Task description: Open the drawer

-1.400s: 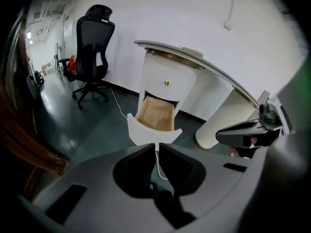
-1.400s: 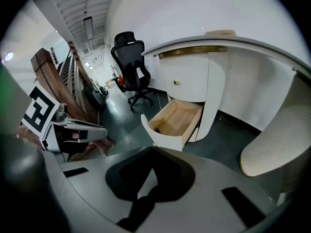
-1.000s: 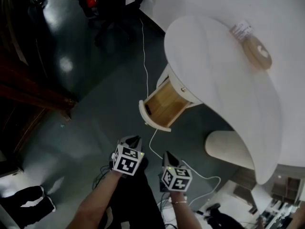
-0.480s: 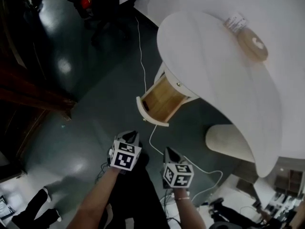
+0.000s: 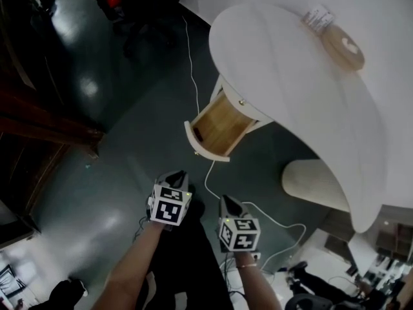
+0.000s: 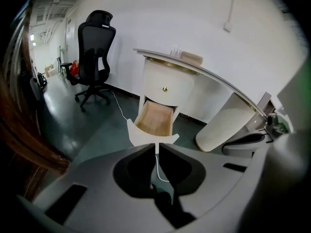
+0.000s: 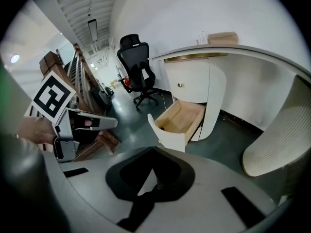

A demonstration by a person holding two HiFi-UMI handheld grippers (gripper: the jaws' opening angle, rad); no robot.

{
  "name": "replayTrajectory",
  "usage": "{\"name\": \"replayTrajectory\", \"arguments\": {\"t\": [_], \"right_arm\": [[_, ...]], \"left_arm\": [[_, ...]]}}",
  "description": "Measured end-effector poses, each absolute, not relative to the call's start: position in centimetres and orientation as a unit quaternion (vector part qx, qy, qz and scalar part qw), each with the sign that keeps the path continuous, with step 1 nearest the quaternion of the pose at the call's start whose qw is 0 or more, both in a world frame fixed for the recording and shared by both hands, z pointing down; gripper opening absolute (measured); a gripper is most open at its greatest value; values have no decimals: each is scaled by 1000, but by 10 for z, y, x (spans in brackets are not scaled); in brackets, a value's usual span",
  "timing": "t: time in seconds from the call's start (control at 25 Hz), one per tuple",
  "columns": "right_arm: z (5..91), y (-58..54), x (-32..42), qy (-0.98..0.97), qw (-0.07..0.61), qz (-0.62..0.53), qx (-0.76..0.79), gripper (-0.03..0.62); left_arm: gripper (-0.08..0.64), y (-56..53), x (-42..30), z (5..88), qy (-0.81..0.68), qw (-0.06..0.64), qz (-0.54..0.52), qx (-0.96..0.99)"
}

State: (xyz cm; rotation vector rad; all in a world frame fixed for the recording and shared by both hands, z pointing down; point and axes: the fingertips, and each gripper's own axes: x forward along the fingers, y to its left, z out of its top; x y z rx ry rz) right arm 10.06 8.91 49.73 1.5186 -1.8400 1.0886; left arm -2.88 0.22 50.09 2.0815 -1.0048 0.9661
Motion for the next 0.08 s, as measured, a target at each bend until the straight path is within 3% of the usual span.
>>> {"name": "replayTrajectory", "arguments": {"t": [0.08], "right_arm": [[498, 91, 98, -682, 256, 402, 555, 3]], "left_arm": [[25, 4, -28, 502, -385, 315, 365, 787]]}}
